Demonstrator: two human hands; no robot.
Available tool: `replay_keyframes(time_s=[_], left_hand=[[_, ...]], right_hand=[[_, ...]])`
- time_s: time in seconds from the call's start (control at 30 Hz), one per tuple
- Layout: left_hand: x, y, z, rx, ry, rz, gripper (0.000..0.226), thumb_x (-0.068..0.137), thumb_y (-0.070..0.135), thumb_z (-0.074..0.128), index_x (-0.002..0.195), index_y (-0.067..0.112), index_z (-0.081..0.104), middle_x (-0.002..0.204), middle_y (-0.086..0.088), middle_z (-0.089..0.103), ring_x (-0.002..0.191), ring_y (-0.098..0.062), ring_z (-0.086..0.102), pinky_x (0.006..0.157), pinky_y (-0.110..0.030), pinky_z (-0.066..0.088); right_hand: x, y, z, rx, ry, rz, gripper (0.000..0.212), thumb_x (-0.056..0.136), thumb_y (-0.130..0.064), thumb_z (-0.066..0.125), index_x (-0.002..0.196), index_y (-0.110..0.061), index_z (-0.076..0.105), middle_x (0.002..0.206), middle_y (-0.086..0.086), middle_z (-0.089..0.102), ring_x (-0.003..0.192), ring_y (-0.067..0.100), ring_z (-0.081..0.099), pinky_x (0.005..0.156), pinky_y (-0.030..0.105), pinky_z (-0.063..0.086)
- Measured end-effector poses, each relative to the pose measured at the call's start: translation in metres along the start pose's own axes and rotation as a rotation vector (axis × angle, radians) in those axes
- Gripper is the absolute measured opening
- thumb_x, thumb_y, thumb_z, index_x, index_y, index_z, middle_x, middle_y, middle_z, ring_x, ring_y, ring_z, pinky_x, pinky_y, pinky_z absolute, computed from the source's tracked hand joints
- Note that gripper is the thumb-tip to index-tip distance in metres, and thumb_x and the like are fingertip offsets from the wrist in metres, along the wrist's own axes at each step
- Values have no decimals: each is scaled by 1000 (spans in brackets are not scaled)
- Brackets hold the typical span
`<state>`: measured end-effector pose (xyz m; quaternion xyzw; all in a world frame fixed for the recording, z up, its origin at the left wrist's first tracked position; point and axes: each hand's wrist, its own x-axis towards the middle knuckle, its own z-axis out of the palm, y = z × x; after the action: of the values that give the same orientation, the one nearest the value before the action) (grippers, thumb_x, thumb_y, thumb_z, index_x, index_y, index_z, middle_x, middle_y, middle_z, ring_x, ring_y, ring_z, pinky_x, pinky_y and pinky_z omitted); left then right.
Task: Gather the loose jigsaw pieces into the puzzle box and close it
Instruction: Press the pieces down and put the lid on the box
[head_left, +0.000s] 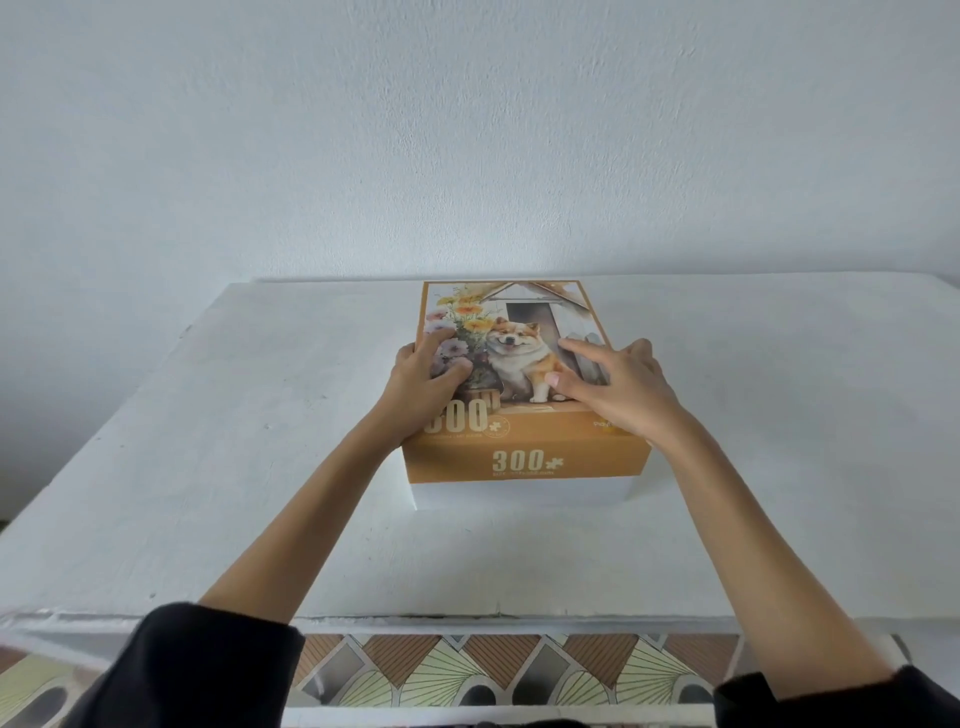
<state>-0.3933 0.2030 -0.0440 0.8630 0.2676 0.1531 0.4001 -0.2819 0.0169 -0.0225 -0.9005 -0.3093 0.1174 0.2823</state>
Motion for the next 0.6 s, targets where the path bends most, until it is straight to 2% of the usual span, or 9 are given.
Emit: replay_keyframes(time_s=[0.13,0.2,0.3,0.37,0.43,0.47,0.53,0.6], left_hand=[[-16,-1,7,-9,14,-16,48,95,33,46,140,27,32,143,-13,30,121,-26,44,61,-8,37],[-22,-3,12,-14,40,3,50,95,32,46,142,27,30,145,-12,27,123,-25,43,71,-11,39],[-25,-8,17,9,54,29,52,95,33,46,144,27,28,148,-11,23,127,-24,39,90,-25,41],[-23,-13,19,67,55,33,53,95,35,44,145,28,26,154,-10,9,137,-28,26,104,-37,38],[-21,-16,23,250,72,68,54,96,38,40,146,27,21,156,-4,-14,144,-28,1,112,-50,23],[-20,-17,24,346,72,91,55,97,38,36,147,25,18,155,0,-18,144,-25,-7,112,-53,16],[-17,-16,26,442,41,117,56,99,36,30,148,18,11,157,2,-9,143,-19,-9,113,-54,12],[-16,-16,28,498,16,120,57,99,35,28,148,12,10,157,-1,3,144,-19,-3,114,-52,15]], right_hand=[[-6,4,9,-33,-36,5,66,81,-60,52,140,-42,29,122,11,30,126,34,30,93,40,37],[-8,7,15,-32,-37,14,66,81,-58,53,140,-43,27,122,11,29,126,34,28,93,40,36],[-9,12,24,-19,1,17,64,82,-58,53,139,-44,28,120,8,28,124,32,29,86,36,36],[-10,14,29,-17,44,12,61,83,-57,52,138,-45,29,119,7,29,122,29,29,80,33,34],[-11,15,33,-51,92,1,58,84,-57,48,138,-45,30,121,7,30,122,28,30,80,33,36],[-12,15,35,-77,110,-2,57,86,-57,46,138,-44,31,124,8,30,123,28,29,82,34,38],[-12,14,38,-122,123,-16,55,88,-56,43,139,-41,30,140,10,23,130,30,23,90,38,39],[-8,12,39,-183,91,-50,55,91,-54,39,141,-37,27,154,2,0,137,30,10,97,44,37]])
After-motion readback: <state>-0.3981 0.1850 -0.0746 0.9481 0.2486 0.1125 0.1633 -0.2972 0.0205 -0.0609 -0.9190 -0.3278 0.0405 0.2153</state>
